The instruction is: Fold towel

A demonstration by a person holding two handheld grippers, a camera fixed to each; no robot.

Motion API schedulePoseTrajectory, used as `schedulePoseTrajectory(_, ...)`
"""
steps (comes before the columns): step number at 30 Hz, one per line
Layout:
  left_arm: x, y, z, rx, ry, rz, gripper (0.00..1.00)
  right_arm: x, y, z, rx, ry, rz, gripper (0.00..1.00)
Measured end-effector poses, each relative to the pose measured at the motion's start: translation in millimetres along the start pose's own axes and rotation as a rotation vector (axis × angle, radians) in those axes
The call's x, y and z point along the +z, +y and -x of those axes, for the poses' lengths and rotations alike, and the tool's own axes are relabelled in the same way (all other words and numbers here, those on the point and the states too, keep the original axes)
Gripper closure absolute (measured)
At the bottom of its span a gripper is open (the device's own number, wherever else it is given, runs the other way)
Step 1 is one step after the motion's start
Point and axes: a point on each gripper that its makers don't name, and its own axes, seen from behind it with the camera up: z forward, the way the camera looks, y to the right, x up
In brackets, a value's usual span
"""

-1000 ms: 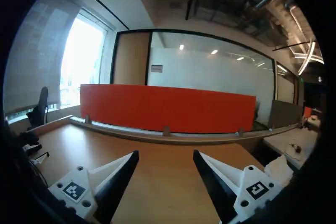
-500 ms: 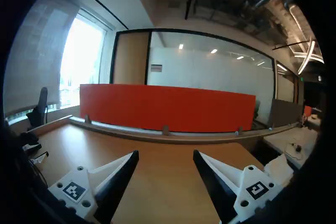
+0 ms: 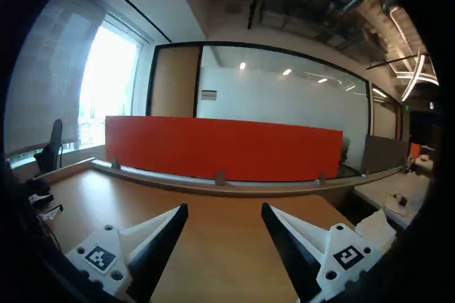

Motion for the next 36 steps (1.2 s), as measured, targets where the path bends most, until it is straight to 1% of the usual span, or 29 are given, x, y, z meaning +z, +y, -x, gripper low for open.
schedulePoseTrajectory(8,0.5,0.2,1.5,-0.002,0.000,0.000,0.06,-5.3,16.9,-2.2,0.034,0.035,0.025,0.00)
schedulePoseTrajectory(12,0.3,1.3,2.9,-0.001,0.000,0.000,0.06,-5.2,24.0,2.5,0.053,0.036,0.039,0.00)
schedulePoseTrajectory(18,0.7,2.1,4.0,-0.001,0.001,-0.001,0.06,-2.5,27.8,5.5,0.078,0.072,0.045,0.00)
schedulePoseTrajectory(26,0.7,2.2,5.0,-0.002,0.001,-0.001,0.06,0.8,27.9,32.2,0.107,0.097,0.045,0.00)
schedulePoseTrajectory(32,0.8,2.2,5.7,-0.002,0.001,-0.001,0.06,0.8,25.7,54.2,0.109,0.116,0.022,0.00)
schedulePoseTrajectory(36,0.8,2.0,5.5,-0.002,0.001,-0.001,0.06,2.5,29.2,67.2,0.105,0.123,0.018,0.00)
